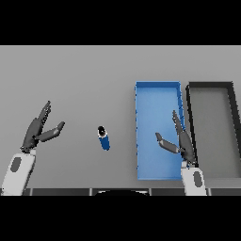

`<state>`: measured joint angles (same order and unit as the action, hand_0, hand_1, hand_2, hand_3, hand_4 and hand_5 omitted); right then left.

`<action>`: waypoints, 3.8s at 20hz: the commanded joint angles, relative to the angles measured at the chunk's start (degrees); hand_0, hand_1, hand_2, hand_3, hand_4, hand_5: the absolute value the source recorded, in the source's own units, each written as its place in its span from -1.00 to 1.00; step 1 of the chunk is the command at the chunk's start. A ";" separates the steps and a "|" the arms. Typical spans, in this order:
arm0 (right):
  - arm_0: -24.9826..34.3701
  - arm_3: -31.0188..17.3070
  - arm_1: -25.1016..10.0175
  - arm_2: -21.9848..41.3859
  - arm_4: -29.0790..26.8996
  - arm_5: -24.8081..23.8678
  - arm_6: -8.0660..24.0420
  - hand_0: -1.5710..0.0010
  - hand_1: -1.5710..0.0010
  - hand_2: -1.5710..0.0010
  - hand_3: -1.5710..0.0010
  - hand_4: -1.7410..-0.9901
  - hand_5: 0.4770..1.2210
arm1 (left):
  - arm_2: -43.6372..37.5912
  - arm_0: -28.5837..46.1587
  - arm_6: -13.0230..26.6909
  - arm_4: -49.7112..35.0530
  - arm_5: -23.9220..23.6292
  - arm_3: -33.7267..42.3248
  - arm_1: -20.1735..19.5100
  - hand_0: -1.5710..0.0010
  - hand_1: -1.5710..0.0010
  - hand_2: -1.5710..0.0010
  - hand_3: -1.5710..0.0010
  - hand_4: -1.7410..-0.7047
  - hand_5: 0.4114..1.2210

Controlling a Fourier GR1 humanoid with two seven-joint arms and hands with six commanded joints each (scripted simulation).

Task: Pick up the blue pipe and place it into the blue bin.

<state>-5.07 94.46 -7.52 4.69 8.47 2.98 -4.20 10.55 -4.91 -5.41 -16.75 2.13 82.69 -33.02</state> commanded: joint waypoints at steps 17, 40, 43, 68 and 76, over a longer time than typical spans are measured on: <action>0.76 0.72 -0.45 0.88 -0.24 1.59 1.19 1.00 1.00 1.00 1.00 0.20 -0.55 | 14.22 2.70 3.07 4.62 13.56 10.43 -0.64 1.00 1.00 1.00 1.00 0.03 -0.80; -1.56 2.39 -0.55 0.99 -0.28 1.89 1.08 1.00 1.00 1.00 1.00 0.12 -0.49 | 18.92 -6.50 -2.45 10.10 9.01 -7.09 21.26 0.57 0.36 0.20 0.12 -0.32 0.03; -1.10 1.77 -1.29 0.39 -0.09 1.78 1.48 1.00 1.00 1.00 1.00 0.15 -0.50 | 19.25 -5.90 -1.79 10.00 9.09 -6.15 22.32 -0.20 -0.30 -0.38 -0.40 -0.64 0.50; 1.31 -0.93 -2.27 0.53 0.01 3.53 0.34 1.00 1.00 1.00 1.00 0.28 -0.43 | 22.13 -10.48 5.56 8.71 7.88 8.95 24.17 -1.00 -1.00 -1.00 -0.84 -0.98 1.00; 4.89 0.54 -4.09 -1.55 -12.21 13.01 -0.58 1.00 1.00 1.00 1.00 0.36 -0.62 | 22.08 -10.57 4.93 9.01 8.32 8.37 24.37 -1.00 -1.00 -1.00 -0.83 -0.98 1.00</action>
<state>-0.11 95.03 -11.67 3.11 -3.77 15.95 -4.93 32.60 -15.51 -0.40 -7.81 10.53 91.06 -8.65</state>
